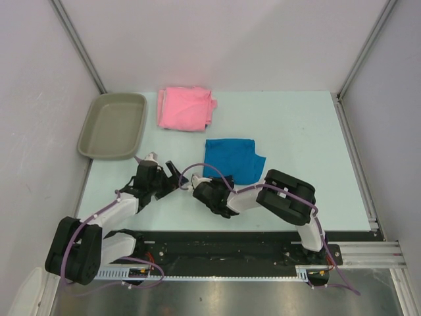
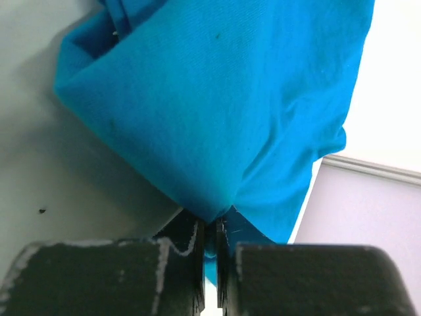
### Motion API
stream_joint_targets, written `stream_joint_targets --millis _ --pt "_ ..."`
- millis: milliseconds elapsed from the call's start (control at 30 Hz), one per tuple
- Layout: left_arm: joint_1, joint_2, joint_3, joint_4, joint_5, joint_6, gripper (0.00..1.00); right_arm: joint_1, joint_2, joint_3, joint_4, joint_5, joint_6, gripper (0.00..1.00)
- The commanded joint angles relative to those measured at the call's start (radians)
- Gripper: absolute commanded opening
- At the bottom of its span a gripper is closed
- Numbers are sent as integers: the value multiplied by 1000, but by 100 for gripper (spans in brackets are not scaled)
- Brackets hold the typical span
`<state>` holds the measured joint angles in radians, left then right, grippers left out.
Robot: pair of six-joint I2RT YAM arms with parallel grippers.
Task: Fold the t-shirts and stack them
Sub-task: Fold the tshirt
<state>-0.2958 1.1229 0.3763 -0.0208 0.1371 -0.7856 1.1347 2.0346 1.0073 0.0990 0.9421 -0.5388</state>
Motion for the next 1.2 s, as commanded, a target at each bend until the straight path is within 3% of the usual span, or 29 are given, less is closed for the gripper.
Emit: stream_joint_targets --millis 0,133,267,400,767,1167 --pt "1 12 1 -36 68 34 100 -33 -26 -28 -137 -65 161 0" --pt "0 -32 -56 16 183 -20 100 -9 -128 -61 -211 -77 299 0" --pt "-5 -92 -134 169 387 -144 100 22 -206 -82 -262 -65 350 0" --pt "-19 -129 -206 265 458 -268 100 45 -264 -107 -298 -51 379 0" --pt "-126 -69 -312 568 449 -494 100 141 -365 -141 -406 17 471 0" --pt "-220 166 -215 722 435 -584 100 206 -473 -176 -485 43 534 0"
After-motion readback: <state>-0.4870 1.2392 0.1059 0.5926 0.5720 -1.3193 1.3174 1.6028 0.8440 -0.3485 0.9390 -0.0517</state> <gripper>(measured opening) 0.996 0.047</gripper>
